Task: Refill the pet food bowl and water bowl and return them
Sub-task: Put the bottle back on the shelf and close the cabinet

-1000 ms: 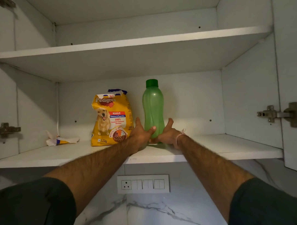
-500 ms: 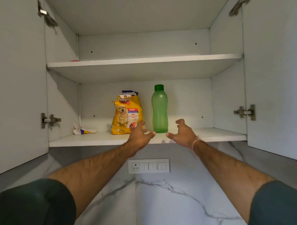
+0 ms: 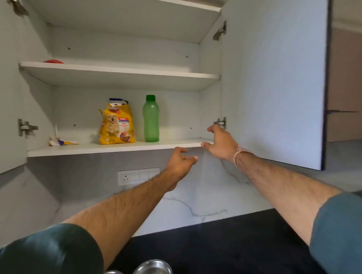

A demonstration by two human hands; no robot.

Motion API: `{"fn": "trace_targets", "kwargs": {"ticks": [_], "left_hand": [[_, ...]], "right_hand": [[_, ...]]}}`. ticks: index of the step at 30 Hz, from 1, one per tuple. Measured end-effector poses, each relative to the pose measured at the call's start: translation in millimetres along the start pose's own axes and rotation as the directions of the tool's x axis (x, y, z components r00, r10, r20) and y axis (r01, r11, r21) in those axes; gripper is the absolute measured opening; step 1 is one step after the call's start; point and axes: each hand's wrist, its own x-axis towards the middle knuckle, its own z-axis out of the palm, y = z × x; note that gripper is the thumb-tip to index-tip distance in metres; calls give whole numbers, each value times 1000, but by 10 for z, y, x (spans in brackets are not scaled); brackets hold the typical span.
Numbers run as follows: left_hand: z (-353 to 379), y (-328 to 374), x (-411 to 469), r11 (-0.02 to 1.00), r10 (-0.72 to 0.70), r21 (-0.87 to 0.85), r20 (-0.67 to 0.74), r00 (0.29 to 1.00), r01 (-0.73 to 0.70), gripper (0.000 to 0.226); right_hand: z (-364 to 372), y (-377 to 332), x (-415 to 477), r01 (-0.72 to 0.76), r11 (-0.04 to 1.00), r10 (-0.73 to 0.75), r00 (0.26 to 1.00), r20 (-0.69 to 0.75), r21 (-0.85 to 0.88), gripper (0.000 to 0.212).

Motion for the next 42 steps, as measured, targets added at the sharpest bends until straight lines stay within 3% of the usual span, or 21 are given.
{"fn": "trace_targets", "kwargs": {"ticks": [6, 10, 13, 16, 19, 21, 24, 30, 37, 39, 42], "left_hand": [[855, 423, -473, 996, -7, -92, 122, 993, 19, 44], [1431, 776, -699, 996, 68, -74, 162, 984, -57, 54], [1892, 1027, -815, 992, 124, -58, 184, 975, -115, 63], [2347, 1208, -889, 989, 150, -10, 166, 975, -151, 76], [2717, 1314, -911, 988, 146, 32, 142, 979, -152, 88], [2871, 1355, -901, 988, 143, 48, 109, 984, -149, 90], [2959, 1377, -874, 984, 163, 74, 29, 986, -165, 92], [2669, 1287, -834, 984, 169, 83, -206, 964, -155, 68], [1885, 979, -853, 974, 220, 132, -373, 901, -183, 36], [1667, 877, -808, 972, 217, 173, -422, 880, -156, 21], [1310, 727, -720, 971, 207, 206, -488, 848, -118, 19]], "right_hand": [[-873, 239, -544, 31, 982, -65, 982, -179, -188, 40], [-1428, 440, -818, 8, 919, -158, 923, -350, -395, 32], [-1734, 658, -945, -95, 870, -181, 852, -492, -484, 43], [-1894, 915, -1019, -246, 918, 3, 789, -615, -311, 65], [-1975, 1166, -995, -334, 936, 346, 805, -481, 115, 66], [-1988, 1271, -967, -364, 909, 415, 826, -381, 201, 45], [-1949, 1286, -943, -327, 927, 374, 846, -379, 185, 27], [-1788, 1053, -896, -74, 959, 173, 917, -359, 275, 28], [-1293, 831, -759, 48, 901, -30, 998, -48, 432, 17], [-1091, 774, -730, 64, 907, -77, 997, 14, 416, 28], [-800, 638, -643, 151, 942, -183, 980, 79, 300, 55]]}}
